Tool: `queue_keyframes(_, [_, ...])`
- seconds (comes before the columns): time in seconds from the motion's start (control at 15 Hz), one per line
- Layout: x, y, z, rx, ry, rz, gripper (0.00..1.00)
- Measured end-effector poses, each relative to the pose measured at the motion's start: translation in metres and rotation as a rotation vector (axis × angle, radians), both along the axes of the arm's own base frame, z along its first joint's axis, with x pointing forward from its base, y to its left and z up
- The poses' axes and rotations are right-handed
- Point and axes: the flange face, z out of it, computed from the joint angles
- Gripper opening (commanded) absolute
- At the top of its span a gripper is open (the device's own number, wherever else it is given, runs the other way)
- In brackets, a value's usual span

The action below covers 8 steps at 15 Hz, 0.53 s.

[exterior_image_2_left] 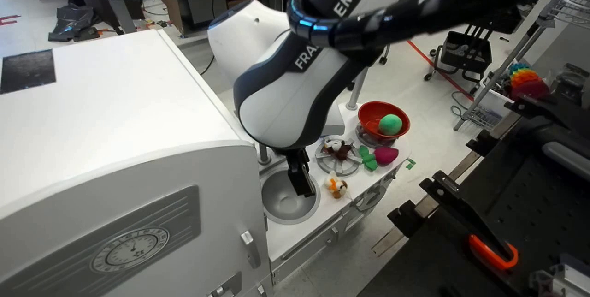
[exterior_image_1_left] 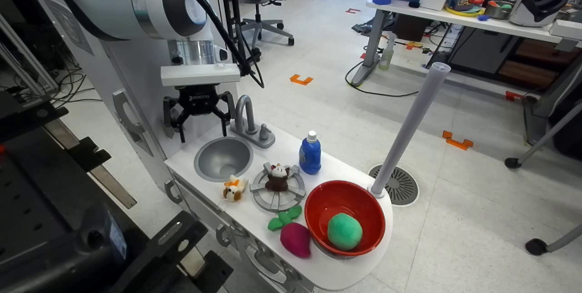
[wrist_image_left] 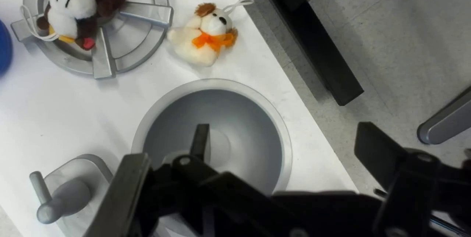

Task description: Move the tap to the center of the sink

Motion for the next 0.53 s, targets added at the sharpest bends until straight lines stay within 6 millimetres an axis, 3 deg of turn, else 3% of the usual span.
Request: queue_keyframes(0.53, [0.002, -0.038, 0.044, -0.084, 0.123, -0.096, 1.0])
